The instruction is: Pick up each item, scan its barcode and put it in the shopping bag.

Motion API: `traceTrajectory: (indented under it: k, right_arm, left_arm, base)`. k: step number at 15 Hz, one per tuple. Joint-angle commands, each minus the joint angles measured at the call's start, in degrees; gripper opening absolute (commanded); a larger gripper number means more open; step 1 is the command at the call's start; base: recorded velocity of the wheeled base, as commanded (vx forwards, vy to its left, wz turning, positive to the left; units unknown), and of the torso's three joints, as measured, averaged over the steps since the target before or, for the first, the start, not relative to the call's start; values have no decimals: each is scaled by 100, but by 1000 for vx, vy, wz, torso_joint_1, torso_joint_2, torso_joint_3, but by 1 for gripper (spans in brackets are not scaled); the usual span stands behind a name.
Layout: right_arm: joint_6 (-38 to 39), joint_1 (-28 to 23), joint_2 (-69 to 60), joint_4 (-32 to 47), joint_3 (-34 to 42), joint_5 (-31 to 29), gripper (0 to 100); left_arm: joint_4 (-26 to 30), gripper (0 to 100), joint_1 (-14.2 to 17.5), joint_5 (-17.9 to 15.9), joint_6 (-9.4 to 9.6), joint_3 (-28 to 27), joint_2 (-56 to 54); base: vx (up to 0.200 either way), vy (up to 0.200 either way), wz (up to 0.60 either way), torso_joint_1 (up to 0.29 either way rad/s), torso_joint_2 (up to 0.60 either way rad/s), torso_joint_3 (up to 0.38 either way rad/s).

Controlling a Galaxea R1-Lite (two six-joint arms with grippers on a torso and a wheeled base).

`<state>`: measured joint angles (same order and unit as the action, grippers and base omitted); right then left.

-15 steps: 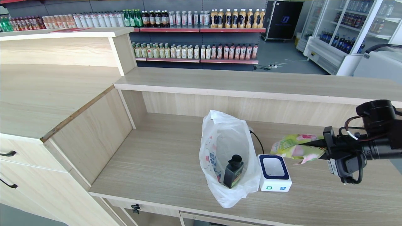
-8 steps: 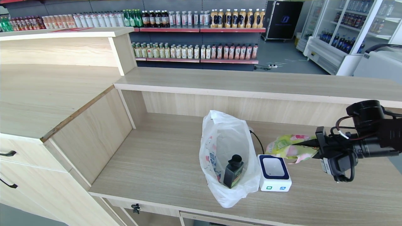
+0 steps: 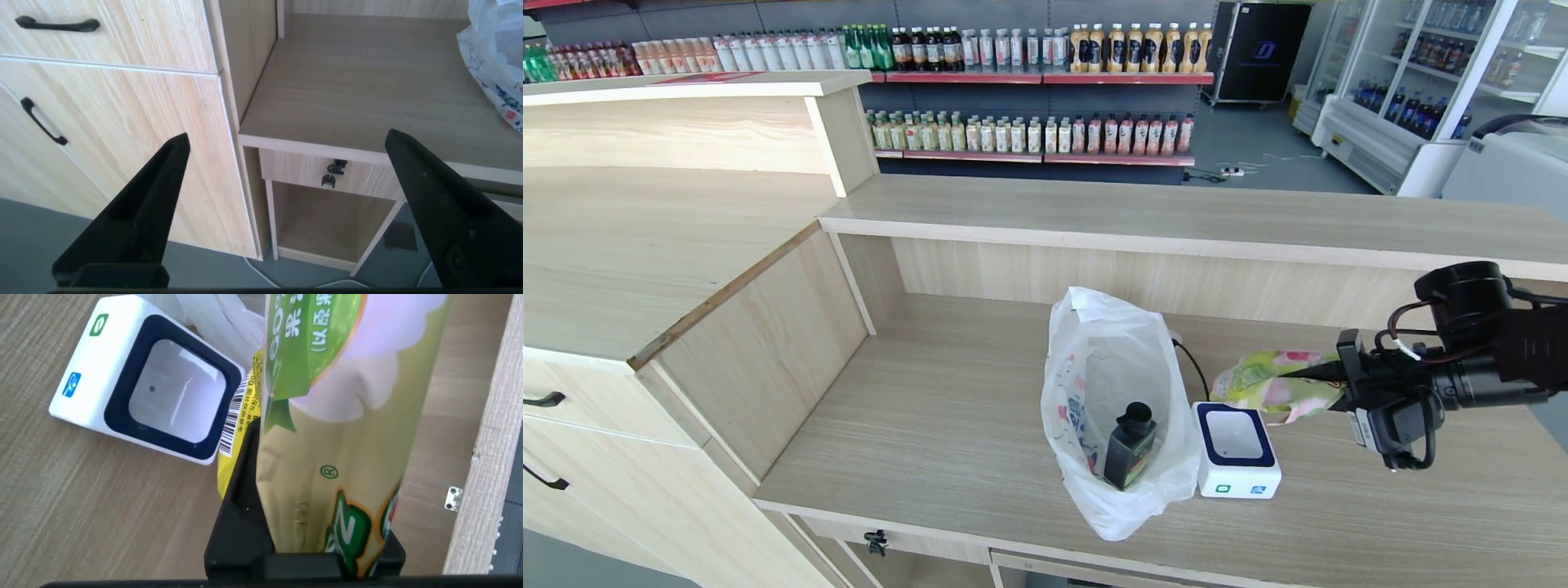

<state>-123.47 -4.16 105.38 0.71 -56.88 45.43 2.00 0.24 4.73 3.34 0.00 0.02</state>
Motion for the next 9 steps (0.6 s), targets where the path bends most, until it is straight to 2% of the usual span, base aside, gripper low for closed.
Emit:
traceTrajectory:
  k: [1,3,5,7,9]
  right_arm:
    - [-2,29,1,0,-51,1,0]
    - [33,29,-61,8,-51,-8,0]
    - [420,29,-536,87,-60,-17,0]
    - [2942,-24,-1740,114,-121,-35,0]
    - [5781,-85,-2575,35,-244,-606,0]
  left_arm:
    - [2,100,2,2,0,0,-2]
    - [2,100,2,2,0,0,-2]
    - [2,100,2,2,0,0,-2]
    - [2,100,2,2,0,0,-2]
    - [2,100,2,2,0,0,-2]
  base:
    - [0,0,0,0,0,0]
    - [0,0,0,0,0,0]
    - [0,0,0,0,0,0]
    - [0,0,0,0,0,0]
    - [0,0,0,0,0,0]
